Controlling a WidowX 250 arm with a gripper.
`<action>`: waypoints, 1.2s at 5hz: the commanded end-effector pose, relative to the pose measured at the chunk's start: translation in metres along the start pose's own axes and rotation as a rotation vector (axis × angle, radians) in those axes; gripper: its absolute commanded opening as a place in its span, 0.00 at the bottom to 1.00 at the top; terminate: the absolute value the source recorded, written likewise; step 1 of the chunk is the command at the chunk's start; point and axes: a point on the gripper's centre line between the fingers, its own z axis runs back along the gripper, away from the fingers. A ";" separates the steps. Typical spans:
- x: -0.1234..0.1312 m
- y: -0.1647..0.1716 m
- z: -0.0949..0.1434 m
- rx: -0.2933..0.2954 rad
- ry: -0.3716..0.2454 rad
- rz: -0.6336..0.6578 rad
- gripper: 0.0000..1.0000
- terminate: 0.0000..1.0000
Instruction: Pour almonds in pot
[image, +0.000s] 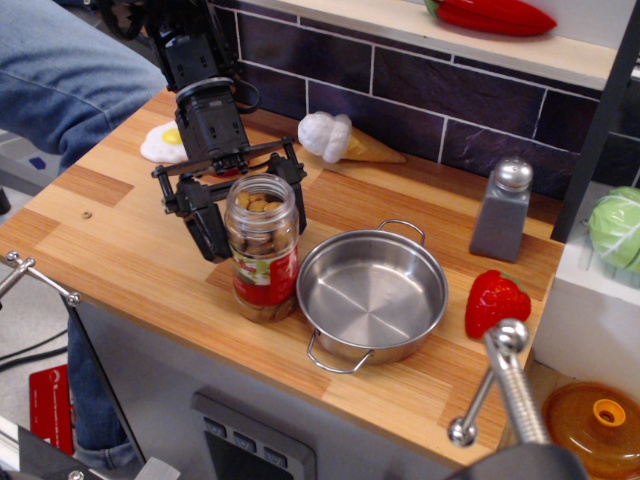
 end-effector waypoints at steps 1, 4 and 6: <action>-0.008 -0.003 0.020 -0.051 -0.092 0.014 0.00 0.00; -0.052 -0.038 0.033 -0.267 -0.613 -0.126 0.00 0.00; -0.054 -0.048 0.033 -0.376 -1.072 -0.242 0.00 0.00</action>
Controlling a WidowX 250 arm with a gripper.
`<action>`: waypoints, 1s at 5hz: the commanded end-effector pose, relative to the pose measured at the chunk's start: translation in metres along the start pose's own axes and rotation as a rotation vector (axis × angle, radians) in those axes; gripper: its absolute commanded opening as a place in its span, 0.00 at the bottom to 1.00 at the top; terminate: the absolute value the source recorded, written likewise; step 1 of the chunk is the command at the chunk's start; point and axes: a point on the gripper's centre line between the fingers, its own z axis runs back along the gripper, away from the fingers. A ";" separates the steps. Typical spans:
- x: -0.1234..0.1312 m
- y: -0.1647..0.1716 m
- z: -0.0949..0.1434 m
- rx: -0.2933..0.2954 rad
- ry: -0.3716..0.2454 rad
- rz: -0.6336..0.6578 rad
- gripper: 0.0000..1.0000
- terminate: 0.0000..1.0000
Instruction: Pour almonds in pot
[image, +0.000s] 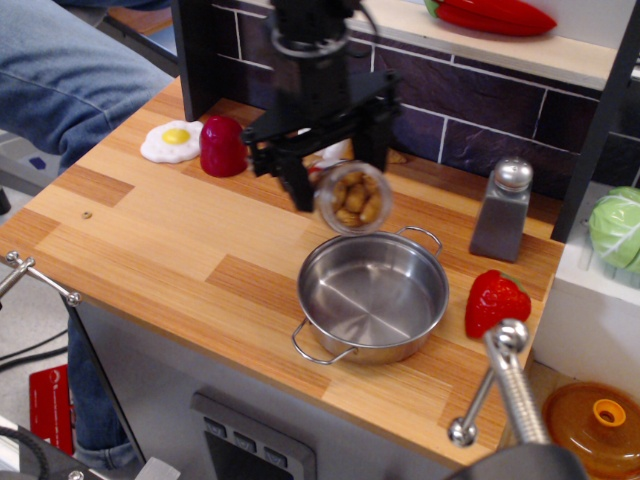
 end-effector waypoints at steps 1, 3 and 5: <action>0.012 -0.009 0.011 -0.127 -0.330 -0.038 0.00 0.00; 0.007 -0.016 0.003 -0.233 -0.656 -0.088 0.00 0.00; 0.005 -0.020 -0.002 -0.296 -0.784 -0.106 0.00 0.00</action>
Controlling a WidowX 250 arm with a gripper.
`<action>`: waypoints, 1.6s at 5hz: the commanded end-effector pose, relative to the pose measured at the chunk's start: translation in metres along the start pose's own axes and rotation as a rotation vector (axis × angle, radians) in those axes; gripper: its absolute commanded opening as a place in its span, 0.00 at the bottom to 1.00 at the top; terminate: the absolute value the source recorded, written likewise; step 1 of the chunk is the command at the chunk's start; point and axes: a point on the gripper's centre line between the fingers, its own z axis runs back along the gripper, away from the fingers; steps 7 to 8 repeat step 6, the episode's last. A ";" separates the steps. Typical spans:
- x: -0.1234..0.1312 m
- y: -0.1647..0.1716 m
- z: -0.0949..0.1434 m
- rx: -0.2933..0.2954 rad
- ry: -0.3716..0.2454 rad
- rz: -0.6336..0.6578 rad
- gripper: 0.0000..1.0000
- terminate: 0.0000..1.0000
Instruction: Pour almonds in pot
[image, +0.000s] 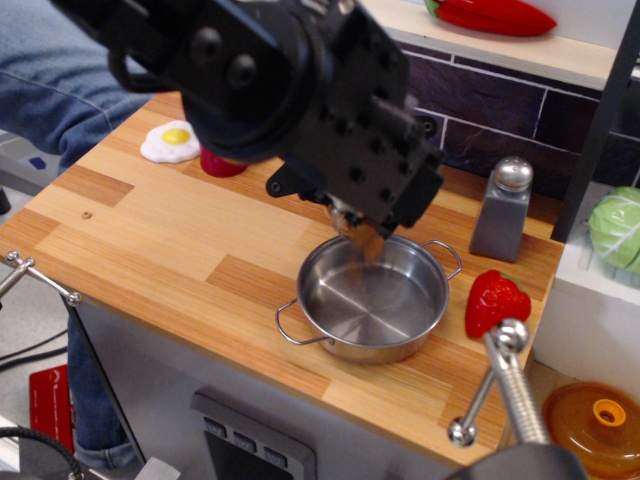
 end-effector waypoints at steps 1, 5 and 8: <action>0.005 -0.013 0.004 -0.067 -0.073 0.030 0.00 0.00; 0.012 -0.012 0.012 -0.126 -0.070 0.001 0.00 0.00; 0.013 -0.012 0.009 -0.091 -0.029 -0.001 0.00 1.00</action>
